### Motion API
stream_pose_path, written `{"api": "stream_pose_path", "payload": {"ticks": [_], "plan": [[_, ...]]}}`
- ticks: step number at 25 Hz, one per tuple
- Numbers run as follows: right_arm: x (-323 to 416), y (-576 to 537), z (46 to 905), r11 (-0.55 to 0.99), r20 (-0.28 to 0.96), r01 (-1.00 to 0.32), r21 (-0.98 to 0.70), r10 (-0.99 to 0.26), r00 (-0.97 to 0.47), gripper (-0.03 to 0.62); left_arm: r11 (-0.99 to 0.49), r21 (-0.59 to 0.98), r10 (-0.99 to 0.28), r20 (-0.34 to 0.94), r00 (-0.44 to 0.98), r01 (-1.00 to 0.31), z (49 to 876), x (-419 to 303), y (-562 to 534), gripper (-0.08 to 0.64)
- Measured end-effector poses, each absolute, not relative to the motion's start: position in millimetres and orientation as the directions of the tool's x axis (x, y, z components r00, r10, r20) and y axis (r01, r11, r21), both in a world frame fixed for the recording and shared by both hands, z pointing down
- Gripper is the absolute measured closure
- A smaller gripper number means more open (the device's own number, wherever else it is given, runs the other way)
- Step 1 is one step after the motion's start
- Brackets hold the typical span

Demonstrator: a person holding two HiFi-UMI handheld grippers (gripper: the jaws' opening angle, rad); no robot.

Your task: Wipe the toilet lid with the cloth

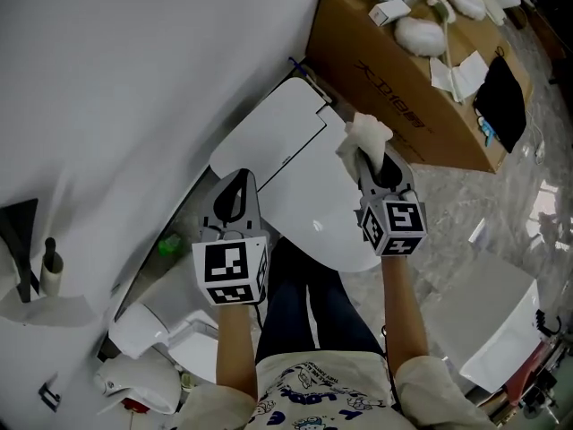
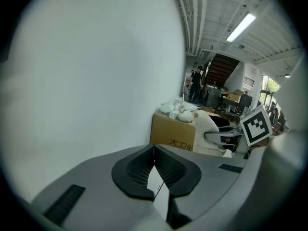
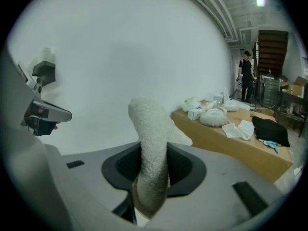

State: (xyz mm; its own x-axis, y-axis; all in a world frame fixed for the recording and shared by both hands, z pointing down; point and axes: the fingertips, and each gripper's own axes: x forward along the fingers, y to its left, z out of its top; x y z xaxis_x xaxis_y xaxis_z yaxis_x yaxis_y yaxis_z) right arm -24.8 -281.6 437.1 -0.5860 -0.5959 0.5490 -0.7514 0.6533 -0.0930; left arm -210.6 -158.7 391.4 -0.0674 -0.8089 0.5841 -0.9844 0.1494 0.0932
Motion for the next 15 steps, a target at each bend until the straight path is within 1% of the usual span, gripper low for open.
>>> {"api": "stream_pose_path", "payload": {"ticks": [9, 15], "plan": [[-43, -303, 517, 0.730, 0.604, -0.681, -0.057, -0.517, -0.606, 0.474, 0.099, 0.099, -0.785, 0.619, -0.016, -0.990, 452, -188, -166, 0.555], [-54, -310, 564, 0.777, 0.645, -0.629, -0.031, -0.465, -0.606, 0.474, 0.100, 0.117, -0.765, 0.644, -0.001, -0.988, 486, -179, -153, 0.555]]}}
